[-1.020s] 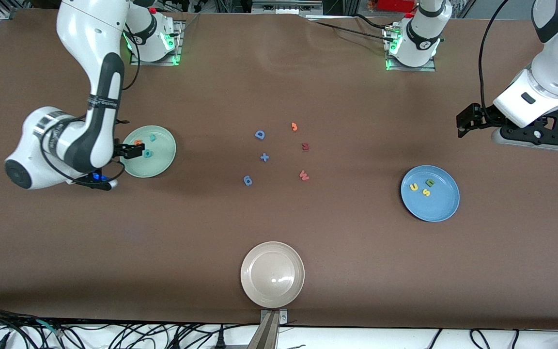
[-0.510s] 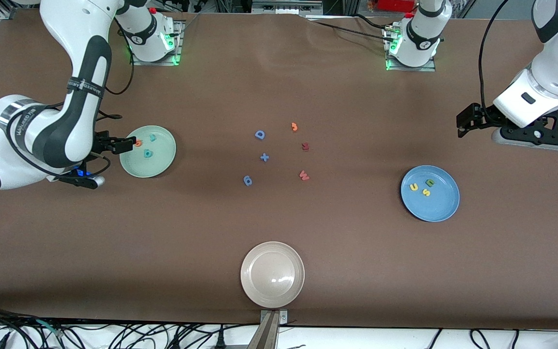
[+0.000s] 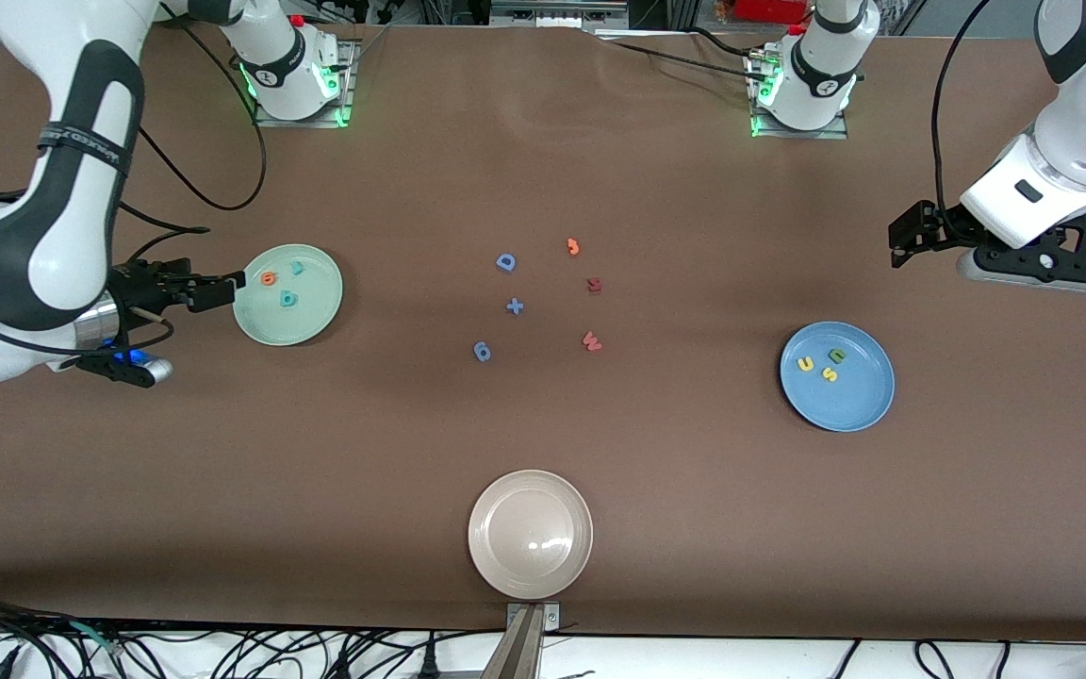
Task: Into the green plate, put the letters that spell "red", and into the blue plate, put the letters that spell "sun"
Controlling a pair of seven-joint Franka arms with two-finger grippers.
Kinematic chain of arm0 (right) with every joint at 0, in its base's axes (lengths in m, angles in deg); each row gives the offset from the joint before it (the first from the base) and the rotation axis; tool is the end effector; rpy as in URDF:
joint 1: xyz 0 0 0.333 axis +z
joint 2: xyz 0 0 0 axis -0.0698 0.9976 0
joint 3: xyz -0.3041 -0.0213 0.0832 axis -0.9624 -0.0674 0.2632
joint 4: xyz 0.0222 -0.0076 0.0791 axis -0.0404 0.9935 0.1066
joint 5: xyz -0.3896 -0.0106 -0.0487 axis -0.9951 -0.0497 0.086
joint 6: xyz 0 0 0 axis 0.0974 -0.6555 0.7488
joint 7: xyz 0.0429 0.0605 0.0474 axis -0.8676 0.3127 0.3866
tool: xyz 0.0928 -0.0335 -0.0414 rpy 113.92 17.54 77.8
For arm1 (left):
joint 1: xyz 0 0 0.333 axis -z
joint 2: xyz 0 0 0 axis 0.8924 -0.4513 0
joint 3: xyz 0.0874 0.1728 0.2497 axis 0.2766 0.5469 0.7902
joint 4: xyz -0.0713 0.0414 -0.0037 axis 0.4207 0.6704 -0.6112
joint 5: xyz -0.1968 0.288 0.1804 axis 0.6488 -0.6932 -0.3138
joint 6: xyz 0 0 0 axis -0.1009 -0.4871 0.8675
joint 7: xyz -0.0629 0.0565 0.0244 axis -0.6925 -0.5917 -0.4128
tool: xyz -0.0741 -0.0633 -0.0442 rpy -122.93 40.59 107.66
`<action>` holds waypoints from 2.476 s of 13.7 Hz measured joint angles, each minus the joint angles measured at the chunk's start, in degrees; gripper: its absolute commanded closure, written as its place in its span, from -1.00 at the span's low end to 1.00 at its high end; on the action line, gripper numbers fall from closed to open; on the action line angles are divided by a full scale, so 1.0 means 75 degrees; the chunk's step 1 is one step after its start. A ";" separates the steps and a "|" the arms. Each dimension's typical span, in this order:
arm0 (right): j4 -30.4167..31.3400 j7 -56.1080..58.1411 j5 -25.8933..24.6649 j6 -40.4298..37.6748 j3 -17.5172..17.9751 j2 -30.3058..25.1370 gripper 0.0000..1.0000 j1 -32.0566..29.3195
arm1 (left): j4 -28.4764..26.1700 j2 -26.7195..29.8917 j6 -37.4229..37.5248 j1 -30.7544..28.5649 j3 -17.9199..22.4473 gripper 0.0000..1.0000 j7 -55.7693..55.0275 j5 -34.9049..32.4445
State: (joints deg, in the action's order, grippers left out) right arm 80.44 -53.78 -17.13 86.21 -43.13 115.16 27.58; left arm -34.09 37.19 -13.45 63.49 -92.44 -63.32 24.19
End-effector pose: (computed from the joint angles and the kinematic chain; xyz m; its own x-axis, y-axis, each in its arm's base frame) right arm 0.6341 0.0353 0.4201 0.7666 -0.1059 -0.6333 -0.2539 -0.9559 -0.1475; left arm 0.5621 -0.0653 0.5689 0.9921 -0.1254 0.0028 -0.1253 -0.9917 -0.0291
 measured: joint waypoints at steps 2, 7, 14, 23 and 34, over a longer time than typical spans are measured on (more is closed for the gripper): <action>-0.0178 -0.0053 -0.0886 0.0156 0.1273 -0.0377 -0.99 -0.0803 | 0.0000 0.0000 0.0000 0.0000 0.0003 -1.00 0.0000 0.0000; -0.0164 -0.0138 -0.3368 0.1032 0.4440 -0.1699 -0.99 -0.2677 | 0.0000 0.0000 0.0000 0.0000 0.0003 -1.00 0.0000 0.0000; 0.1589 0.0459 -0.4134 0.3357 0.5527 -0.3494 -0.98 -0.3703 | 0.0000 0.0000 0.0003 0.0000 0.0004 -1.00 0.0000 0.0000; 0.3428 0.0529 -0.4555 0.5029 0.5851 -0.4735 -0.99 -0.3694 | 0.0000 0.0000 0.0064 0.0000 0.0017 -1.00 0.0000 0.0000; 0.3455 0.0536 -0.4567 0.4947 0.5976 -0.4759 -0.99 -0.3690 | 0.0000 0.0000 0.0087 0.0000 0.0019 -1.00 0.0000 0.0000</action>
State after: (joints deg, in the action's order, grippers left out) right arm 106.35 -49.76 -51.39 123.32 1.69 79.47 -0.09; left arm -34.09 37.19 -12.80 63.49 -92.30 -63.32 24.19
